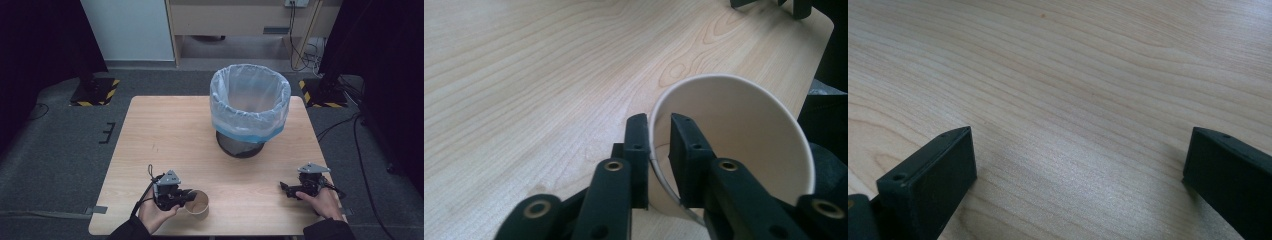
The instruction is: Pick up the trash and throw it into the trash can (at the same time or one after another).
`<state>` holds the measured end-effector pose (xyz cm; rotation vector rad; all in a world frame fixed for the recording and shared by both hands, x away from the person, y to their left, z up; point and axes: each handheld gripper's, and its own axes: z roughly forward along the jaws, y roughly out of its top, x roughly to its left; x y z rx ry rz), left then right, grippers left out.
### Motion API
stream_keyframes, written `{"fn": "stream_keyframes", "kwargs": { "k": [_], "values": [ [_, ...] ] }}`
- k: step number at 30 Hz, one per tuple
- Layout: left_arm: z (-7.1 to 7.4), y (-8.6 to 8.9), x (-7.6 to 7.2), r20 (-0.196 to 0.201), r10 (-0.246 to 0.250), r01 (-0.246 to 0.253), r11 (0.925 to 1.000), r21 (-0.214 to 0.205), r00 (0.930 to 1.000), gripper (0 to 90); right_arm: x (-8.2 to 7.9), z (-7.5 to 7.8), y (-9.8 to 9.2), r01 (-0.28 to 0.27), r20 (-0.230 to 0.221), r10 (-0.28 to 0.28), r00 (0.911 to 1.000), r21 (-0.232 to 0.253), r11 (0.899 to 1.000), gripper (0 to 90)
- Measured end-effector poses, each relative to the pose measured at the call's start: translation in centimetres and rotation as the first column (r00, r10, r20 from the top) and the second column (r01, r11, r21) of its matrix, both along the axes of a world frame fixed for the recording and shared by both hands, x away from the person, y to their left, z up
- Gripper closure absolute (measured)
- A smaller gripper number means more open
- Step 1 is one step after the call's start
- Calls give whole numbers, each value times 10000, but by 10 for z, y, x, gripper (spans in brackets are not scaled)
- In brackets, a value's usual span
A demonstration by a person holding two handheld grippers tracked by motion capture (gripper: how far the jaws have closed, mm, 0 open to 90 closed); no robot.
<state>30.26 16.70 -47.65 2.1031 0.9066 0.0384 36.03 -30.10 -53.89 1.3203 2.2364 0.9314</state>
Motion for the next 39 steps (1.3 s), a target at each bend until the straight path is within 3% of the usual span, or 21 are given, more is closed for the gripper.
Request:
{"fn": "stream_keyframes", "kwargs": {
  "k": [5,9,13,18,25,36,39],
  "values": [
    [3,0,0,95,42,-42,10000,-31,9999,829,0,0,0,2,-1,-2,10000,0,10000,7],
    [10,4,-1,292,172,-163,9994,-311,9994,835,0,0,0,4,-3,-4,10000,2,10000,7],
    [18,10,-1,695,438,-385,9963,-765,9966,835,0,0,0,-10,23,10,10000,-8,10000,7],
    [29,18,-2,1302,857,-706,9907,-1165,9878,835,0,0,0,-8,22,8,10000,-6,10000,7],
    [46,31,-2,2151,1551,-1157,9759,-1853,9642,835,0,0,0,-35,15,35,10000,-2,10000,7],
    [73,37,4,2943,2063,-1334,9592,-2494,9332,835,0,0,0,-12,20,12,10000,-15,10000,8],
    [86,37,7,3269,2181,-1304,9540,-2699,9195,835,0,0,0,-10,21,10,10000,-16,10000,7]
  ]
}}
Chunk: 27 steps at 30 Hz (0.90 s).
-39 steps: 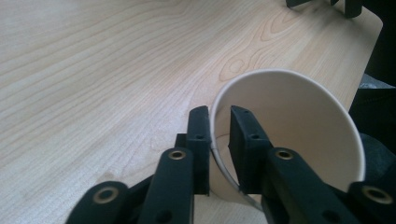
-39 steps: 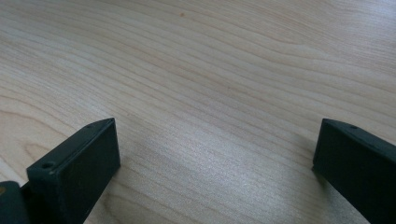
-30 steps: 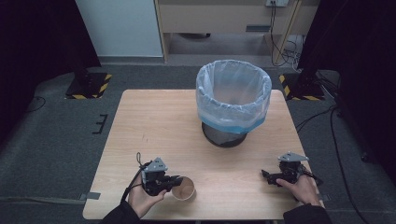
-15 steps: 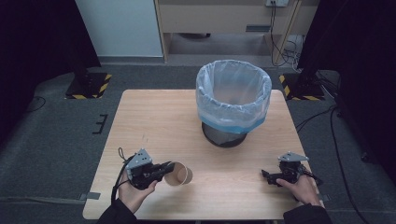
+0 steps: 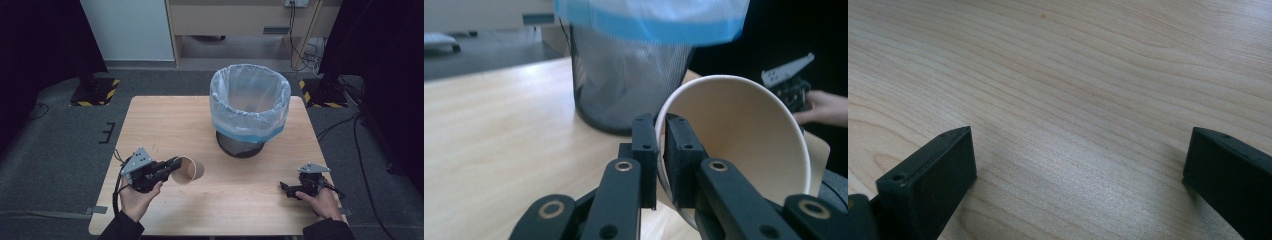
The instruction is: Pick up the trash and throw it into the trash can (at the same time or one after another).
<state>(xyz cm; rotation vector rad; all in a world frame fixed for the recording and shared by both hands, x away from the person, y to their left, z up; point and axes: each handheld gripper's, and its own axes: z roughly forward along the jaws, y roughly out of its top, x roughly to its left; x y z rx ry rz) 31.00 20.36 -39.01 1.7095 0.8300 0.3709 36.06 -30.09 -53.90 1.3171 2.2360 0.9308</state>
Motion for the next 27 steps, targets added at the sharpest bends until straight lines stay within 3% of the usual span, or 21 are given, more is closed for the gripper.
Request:
{"fn": "stream_keyframes", "kwargs": {
  "k": [5,12,19,27],
  "values": [
    [25,0,6,688,110,-96,9998,-200,9976,835,0,0,0,10,-7,-10,10000,7,10000,7],
    [56,0,11,1517,361,-272,9978,-608,9878,835,0,0,0,9,-9,-9,10000,5,10000,7],
    [77,-7,20,2036,456,-292,9961,-828,9780,836,0,0,0,11,-10,-11,10000,6,10000,7],
    [103,-28,33,2622,372,-133,9956,-925,9643,836,0,0,0,8,-10,-8,10000,5,10000,7]
  ]
}}
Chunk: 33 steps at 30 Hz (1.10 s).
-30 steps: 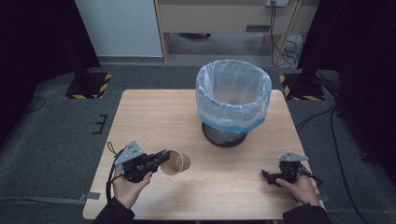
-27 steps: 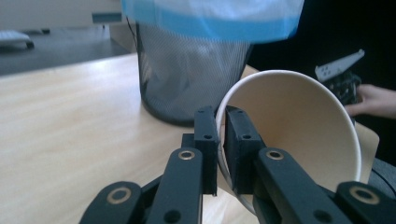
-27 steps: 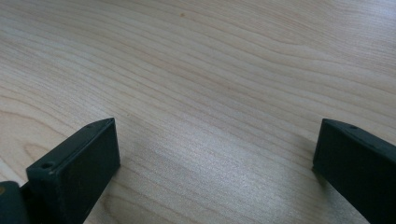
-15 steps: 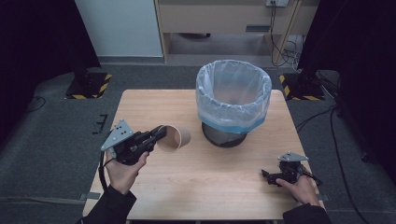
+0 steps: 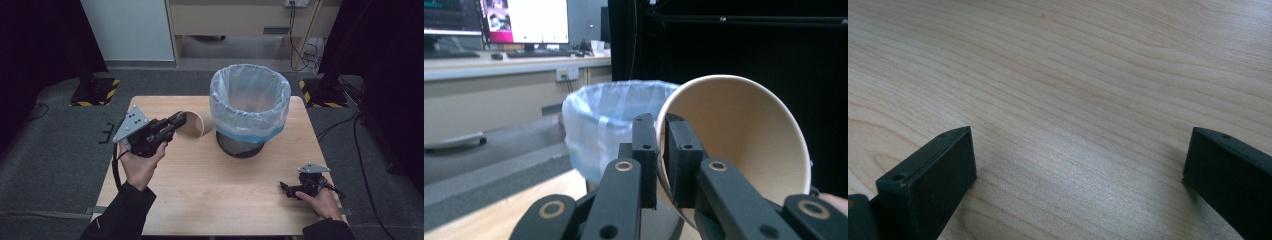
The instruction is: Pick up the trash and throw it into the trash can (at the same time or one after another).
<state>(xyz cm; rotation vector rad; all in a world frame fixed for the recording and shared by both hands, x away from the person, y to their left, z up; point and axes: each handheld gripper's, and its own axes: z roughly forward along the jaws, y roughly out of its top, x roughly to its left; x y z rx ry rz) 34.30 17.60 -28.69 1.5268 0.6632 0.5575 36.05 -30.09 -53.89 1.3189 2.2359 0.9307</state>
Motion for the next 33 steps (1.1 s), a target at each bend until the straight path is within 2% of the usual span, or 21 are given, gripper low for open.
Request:
{"fn": "stream_keyframes", "kwargs": {
  "k": [8,18,28,33],
  "values": [
    [24,-24,12,599,-32,35,10000,-50,9982,836,0,0,0,2,-2,-2,10000,3,10000,7],
    [46,-47,34,849,86,-69,9998,-211,9964,837,0,0,0,11,9,-11,10000,13,10000,7],
    [51,-59,50,816,224,-194,9991,-380,9964,837,0,0,0,-8,38,8,10000,2,10000,7],
    [52,-67,66,693,455,-437,9987,-270,9966,837,0,0,0,1,29,-1,10000,13,10000,7]
  ]
}}
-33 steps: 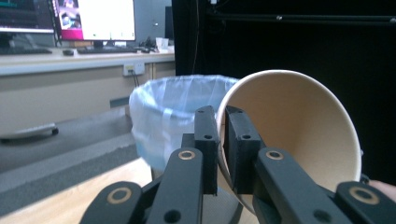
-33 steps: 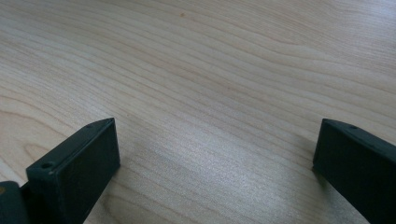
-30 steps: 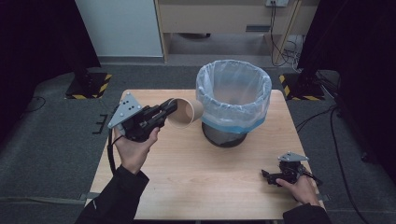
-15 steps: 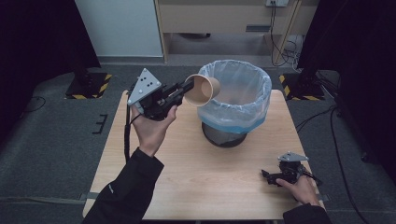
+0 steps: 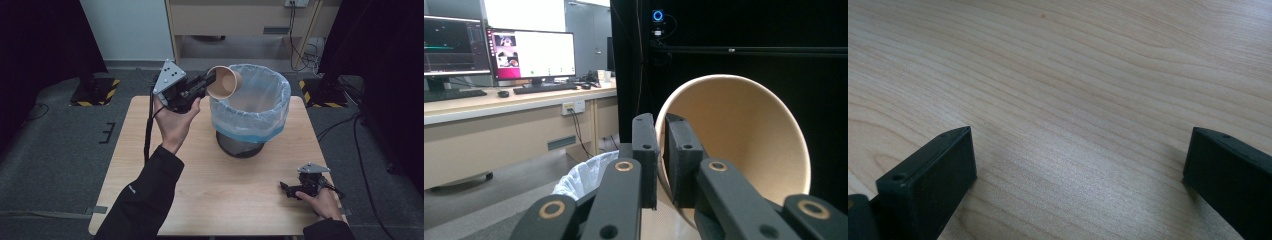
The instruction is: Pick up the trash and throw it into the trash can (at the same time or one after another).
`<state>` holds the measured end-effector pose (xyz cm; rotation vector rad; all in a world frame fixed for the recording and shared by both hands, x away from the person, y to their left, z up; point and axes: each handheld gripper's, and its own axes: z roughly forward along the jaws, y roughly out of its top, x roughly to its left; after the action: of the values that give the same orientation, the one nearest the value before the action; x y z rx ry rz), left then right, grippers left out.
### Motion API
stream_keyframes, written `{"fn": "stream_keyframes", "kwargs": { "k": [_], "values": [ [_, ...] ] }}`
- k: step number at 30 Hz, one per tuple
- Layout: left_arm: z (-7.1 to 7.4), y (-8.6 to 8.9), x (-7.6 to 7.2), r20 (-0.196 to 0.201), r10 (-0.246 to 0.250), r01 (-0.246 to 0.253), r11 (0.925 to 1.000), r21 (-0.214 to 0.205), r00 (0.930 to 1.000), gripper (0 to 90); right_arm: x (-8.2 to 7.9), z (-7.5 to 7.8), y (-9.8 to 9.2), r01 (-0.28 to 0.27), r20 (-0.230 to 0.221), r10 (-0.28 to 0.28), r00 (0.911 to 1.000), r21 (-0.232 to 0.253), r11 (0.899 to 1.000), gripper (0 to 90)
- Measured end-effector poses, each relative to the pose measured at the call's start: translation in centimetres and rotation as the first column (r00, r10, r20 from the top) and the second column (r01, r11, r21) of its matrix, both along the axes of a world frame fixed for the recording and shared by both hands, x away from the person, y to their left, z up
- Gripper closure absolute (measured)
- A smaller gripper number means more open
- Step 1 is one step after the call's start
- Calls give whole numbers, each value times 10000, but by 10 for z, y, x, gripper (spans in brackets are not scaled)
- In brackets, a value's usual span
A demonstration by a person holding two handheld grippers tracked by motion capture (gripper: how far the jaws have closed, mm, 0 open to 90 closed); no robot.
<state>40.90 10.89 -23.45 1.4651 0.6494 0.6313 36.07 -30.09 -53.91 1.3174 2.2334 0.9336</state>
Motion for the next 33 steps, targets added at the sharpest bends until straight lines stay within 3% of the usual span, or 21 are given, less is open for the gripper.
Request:
{"fn": "stream_keyframes", "kwargs": {
  "k": [13,22,33],
  "values": [
    [8,-23,23,-58,166,-164,9994,308,9998,837,0,0,0,-16,-33,16,10000,5,10000,7],
    [2,-38,42,-183,491,-477,9963,714,9986,837,0,0,0,-27,-25,27,10000,0,10000,7],
    [-28,-59,67,-1208,697,-523,9885,1419,9902,837,0,0,0,-32,-20,32,10000,-1,10000,7]
  ]
}}
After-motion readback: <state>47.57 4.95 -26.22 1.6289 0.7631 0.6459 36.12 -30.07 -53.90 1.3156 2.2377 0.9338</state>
